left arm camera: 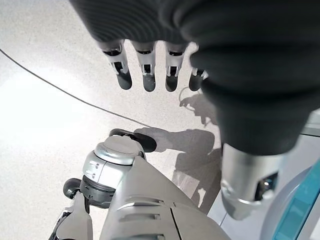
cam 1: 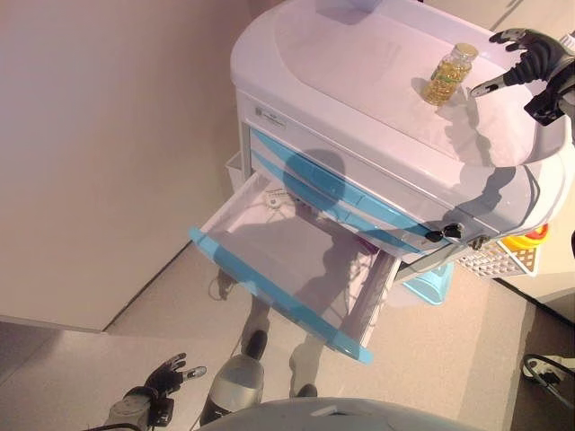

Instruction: Open the drawer and pick up the medicine

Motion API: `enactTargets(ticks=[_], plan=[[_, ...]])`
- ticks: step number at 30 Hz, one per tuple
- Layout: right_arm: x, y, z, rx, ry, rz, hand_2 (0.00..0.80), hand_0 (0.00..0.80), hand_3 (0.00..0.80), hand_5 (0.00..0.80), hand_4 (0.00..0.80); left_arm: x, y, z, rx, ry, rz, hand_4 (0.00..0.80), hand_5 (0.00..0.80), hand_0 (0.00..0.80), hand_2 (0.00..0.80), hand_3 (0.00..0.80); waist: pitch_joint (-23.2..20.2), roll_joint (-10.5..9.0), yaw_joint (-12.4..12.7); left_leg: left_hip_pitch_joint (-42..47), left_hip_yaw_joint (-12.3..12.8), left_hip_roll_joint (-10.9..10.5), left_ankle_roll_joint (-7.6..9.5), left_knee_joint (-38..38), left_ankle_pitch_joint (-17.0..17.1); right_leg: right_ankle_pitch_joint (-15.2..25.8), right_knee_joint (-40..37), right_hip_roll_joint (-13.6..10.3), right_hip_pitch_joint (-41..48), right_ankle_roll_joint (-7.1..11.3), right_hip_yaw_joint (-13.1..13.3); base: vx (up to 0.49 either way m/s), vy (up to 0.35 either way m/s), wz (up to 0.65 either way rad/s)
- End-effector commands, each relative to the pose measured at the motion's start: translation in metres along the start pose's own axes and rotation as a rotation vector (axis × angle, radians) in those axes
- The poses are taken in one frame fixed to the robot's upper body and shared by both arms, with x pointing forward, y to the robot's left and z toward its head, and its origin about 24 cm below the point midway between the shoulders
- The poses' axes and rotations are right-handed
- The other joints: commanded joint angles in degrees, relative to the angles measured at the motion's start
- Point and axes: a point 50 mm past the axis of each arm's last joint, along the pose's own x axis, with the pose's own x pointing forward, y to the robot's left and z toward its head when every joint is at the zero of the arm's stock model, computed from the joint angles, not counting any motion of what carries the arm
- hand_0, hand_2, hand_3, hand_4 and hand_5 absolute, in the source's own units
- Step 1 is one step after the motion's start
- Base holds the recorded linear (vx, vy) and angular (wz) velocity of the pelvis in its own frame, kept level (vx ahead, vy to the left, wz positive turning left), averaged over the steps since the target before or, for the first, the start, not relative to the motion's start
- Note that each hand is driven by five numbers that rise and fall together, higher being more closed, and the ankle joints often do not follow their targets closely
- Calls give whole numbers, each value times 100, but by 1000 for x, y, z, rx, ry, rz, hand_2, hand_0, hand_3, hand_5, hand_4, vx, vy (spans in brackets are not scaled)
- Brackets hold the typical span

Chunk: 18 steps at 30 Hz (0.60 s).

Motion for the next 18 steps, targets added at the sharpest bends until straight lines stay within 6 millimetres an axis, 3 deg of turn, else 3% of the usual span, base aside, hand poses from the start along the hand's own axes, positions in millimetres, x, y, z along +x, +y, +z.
enactTargets(ticks=[1,7,11,15,18], plan=[[-15,-63,21,75,-127,-282,0,0,0,0,0,-5,1,-17,26,52,-15,0,0,0,0,0,-483,76,-30,322,216,-169,121,128,-1026,276,536,-166,-545,306,223,-51,-28,-6],[-28,-79,21,220,-217,-469,0,0,0,0,0,-5,-2,-20,35,65,-25,0,0,0,0,0,-571,136,-274,369,435,-150,130,167,-1114,287,546,-164,-601,333,399,-63,-17,-14],[-37,-73,13,351,-286,-520,0,0,0,0,0,-3,-9,-21,76,71,-55,0,0,0,0,0,-629,199,-480,403,579,-140,141,206,-1190,292,559,-158,-658,342,576,-57,-3,-31],[-52,-36,-23,588,-298,-551,0,0,0,0,0,-1,-20,-23,103,72,-99,0,0,0,0,0,-660,300,-807,454,747,-125,150,211,-1254,315,555,-139,-720,358,785,-34,-11,-30],[-74,26,-66,704,-196,-521,0,0,0,0,0,1,-28,-22,98,66,-125,0,0,0,0,0,-645,385,-1051,483,876,-106,166,217,-1295,321,566,-121,-778,363,956,-27,-1,-40]])
